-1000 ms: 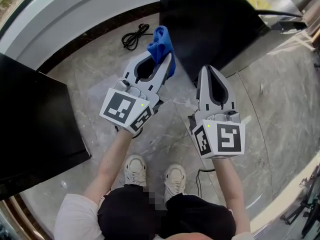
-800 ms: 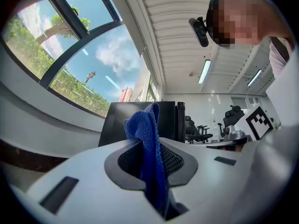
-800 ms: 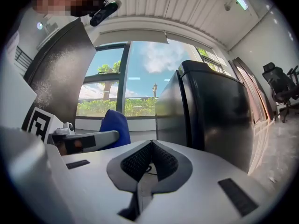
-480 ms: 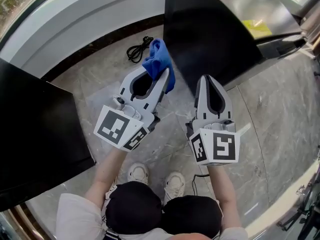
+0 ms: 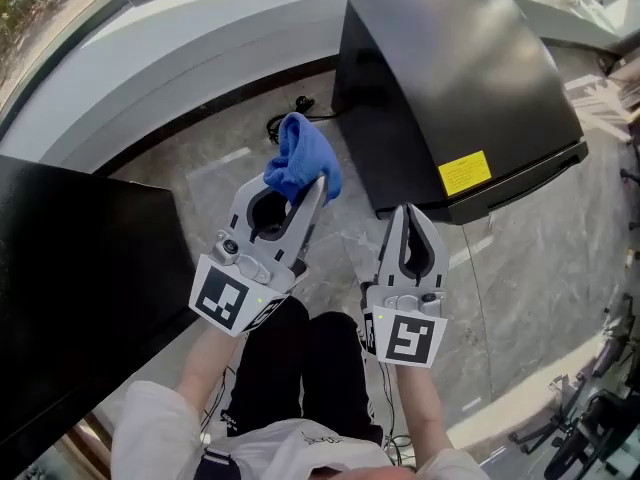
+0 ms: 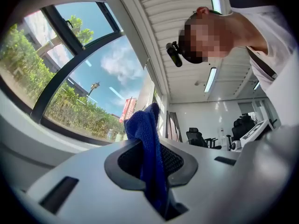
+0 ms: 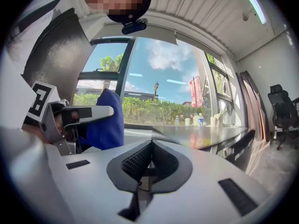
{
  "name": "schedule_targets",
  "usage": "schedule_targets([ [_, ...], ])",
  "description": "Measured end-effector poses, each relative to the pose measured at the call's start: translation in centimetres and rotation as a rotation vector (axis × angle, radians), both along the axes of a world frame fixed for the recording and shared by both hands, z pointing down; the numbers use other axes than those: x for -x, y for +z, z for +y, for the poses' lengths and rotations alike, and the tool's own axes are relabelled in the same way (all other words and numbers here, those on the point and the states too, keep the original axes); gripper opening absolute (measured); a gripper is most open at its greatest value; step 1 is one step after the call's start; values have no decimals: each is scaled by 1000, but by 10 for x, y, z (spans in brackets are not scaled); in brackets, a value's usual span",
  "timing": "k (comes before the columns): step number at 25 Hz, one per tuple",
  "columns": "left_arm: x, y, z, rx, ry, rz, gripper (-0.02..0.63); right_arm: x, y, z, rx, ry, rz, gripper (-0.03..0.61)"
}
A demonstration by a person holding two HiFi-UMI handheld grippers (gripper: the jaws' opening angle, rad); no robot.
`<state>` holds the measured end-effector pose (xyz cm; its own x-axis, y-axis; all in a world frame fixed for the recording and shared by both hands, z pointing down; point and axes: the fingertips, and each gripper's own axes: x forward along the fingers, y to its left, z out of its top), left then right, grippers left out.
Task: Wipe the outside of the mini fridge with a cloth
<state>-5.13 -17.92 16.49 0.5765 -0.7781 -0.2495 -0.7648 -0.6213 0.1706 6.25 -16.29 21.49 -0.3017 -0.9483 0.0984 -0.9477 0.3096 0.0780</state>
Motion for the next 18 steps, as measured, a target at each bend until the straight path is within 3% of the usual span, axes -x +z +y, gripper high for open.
schedule_targets([
  [3,2,-92,6,24,-18,-31,57,14,-92,-7,38,-15,-15,11],
  [6,11,-207,18,87,-23,-47,57,27,-215,-4,70,-20,-41,11],
  [12,23,-438,52,181,-15,-5,57,28,-473,14,59,8,-79,11],
  [15,19,-516,74,183,-8,-38,57,15,-566,32,38,4,-97,12],
  [18,28,-556,87,151,-46,-82,57,7,-622,43,-3,-1,-141,11],
])
